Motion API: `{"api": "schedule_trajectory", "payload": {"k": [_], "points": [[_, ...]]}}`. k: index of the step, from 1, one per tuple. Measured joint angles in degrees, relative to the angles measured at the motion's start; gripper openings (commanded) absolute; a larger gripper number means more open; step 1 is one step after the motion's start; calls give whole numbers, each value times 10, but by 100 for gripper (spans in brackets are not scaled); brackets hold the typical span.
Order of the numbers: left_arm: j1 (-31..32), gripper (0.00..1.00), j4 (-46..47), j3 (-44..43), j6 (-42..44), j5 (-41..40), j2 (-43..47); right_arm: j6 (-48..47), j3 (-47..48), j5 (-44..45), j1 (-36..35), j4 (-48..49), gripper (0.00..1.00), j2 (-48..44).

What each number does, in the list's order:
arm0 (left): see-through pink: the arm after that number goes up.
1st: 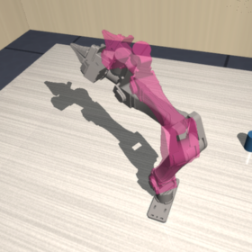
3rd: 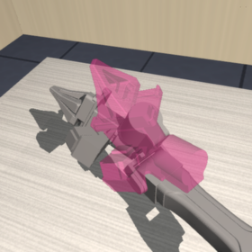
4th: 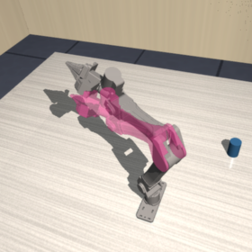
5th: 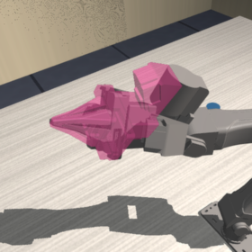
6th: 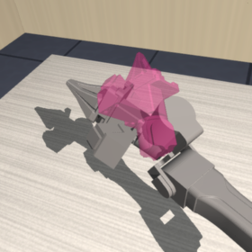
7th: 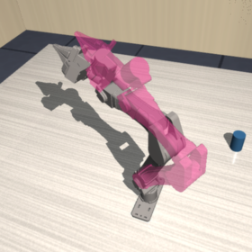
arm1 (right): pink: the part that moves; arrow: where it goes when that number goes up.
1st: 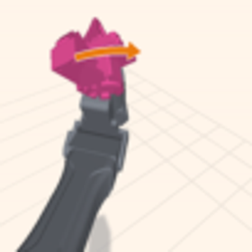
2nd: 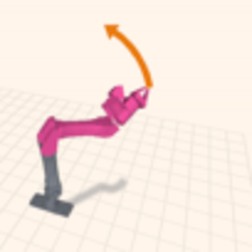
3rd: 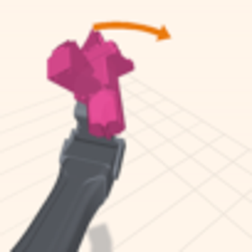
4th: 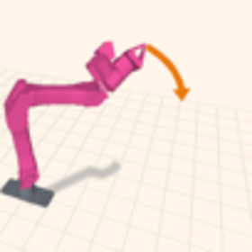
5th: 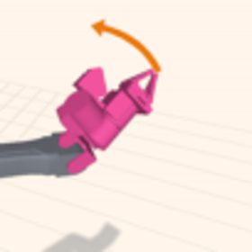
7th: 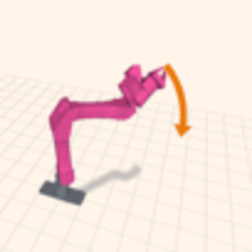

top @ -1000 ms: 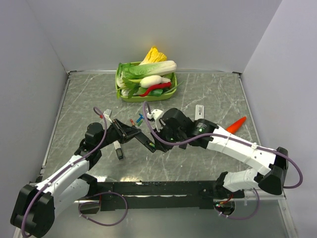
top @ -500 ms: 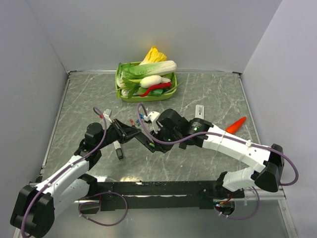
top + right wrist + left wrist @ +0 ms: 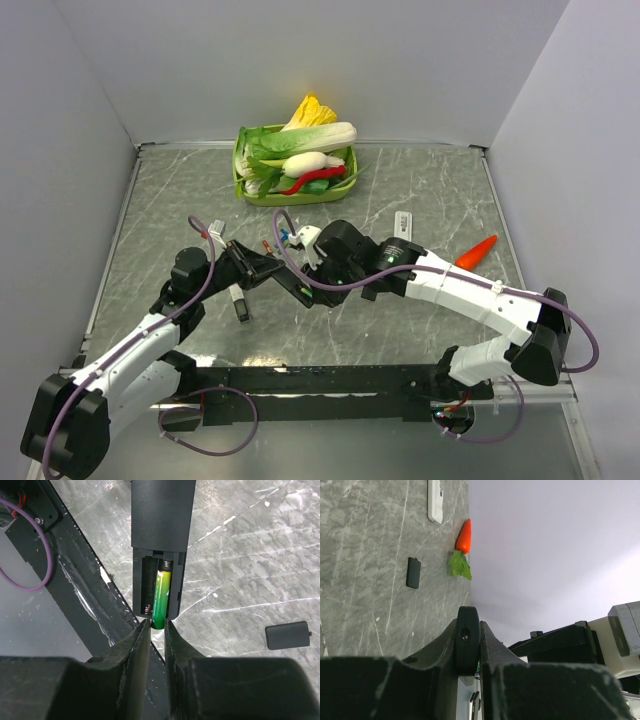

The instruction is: Load the batteries into the remote control

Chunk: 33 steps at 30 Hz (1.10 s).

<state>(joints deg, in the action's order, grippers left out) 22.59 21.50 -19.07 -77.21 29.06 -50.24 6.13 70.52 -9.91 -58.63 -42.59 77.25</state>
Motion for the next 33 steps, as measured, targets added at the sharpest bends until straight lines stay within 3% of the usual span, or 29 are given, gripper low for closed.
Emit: {"api": "schedule_trajectory", "payload": {"k": [6,16,33], "points": [[0,1,0,0,0,0,3,0,0,2,0,0,21,2],[0,1,0,0,0,0,11,5,9,2,0,-1,1,5],[0,1,-56,0,26,-40,55,9,37,-4,0,-40,0,10]]}}
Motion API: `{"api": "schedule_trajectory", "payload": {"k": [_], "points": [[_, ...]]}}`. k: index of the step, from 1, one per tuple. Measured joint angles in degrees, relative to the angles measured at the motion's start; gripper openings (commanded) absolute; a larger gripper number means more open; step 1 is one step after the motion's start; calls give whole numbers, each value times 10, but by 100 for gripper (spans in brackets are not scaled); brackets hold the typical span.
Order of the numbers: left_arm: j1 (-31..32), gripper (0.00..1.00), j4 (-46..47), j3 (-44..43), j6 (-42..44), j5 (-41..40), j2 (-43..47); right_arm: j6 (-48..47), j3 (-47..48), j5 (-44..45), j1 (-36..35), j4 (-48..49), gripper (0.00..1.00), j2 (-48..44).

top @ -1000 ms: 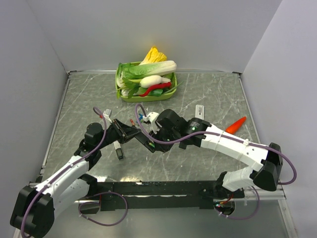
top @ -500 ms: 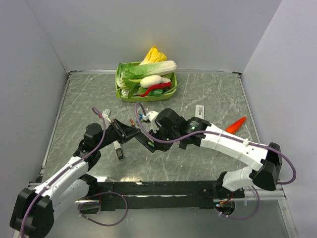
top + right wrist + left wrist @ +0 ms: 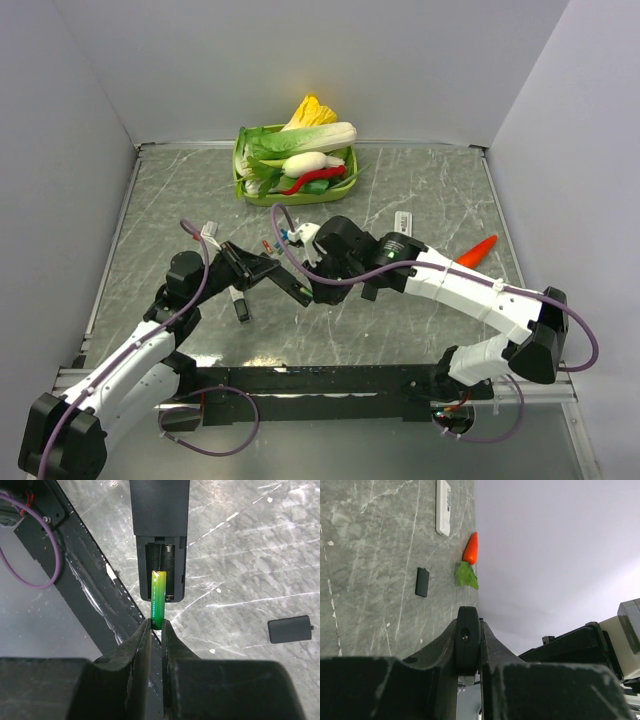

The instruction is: Load the batteries into the remote control

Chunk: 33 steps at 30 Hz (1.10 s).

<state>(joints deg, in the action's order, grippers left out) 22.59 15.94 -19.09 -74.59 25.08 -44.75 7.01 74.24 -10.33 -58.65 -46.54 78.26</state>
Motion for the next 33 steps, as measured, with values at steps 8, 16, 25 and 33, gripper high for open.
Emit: {"api": "schedule_trajectory", "payload": {"k": [8,16,25,33], "points": [[0,1,-9,-1,3,-6,4,1,12,-12,0,-19,0,28],[0,1,-11,-5,6,-10,9,23,26,-3,0,-26,0,42],[0,1,-19,-9,14,-11,12,41,39,17,0,-29,0,55],[0,1,-21,-11,15,-13,12,48,49,26,0,-33,0,62]]}}
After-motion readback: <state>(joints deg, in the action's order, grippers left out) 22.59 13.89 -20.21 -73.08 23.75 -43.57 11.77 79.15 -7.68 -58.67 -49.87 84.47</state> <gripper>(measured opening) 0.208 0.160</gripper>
